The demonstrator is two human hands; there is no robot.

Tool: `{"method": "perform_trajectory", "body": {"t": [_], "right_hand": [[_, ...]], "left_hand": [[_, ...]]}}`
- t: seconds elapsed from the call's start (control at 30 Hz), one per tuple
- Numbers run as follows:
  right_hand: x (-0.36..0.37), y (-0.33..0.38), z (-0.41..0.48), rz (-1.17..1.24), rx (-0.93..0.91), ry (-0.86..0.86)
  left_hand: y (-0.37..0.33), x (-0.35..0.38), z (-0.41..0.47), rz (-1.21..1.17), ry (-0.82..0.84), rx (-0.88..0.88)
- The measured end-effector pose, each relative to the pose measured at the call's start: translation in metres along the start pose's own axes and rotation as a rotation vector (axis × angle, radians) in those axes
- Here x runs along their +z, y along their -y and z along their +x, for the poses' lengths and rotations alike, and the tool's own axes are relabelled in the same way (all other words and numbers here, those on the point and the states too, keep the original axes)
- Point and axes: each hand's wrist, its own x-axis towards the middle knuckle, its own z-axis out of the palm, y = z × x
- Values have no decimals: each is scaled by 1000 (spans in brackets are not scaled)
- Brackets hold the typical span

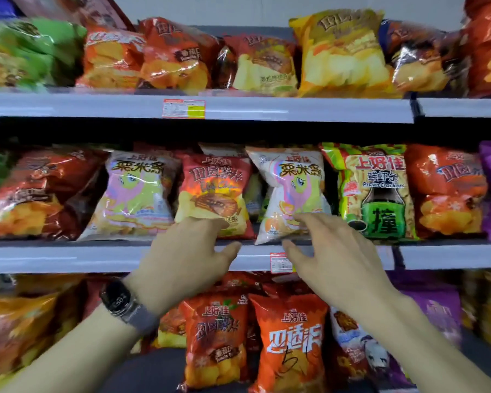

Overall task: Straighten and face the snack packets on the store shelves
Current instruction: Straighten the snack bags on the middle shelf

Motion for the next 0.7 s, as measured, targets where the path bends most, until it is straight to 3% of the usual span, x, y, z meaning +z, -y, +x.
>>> {"method": "perform_trajectory", "body": {"t": [0.3, 0.43, 0.6, 0.7], "right_hand": [[44, 80, 29, 309, -103, -14], [58, 89, 59, 389, 9, 6], [70, 92, 96, 632, 224, 211], [82, 92, 111, 724, 271, 231]], "left_hand": [[119, -33, -15, -66, -93, -295], [162, -42, 1, -66, -156, -307], [184, -39, 34, -200, -38, -369], [189, -40, 55, -365, 23, -437]]}}
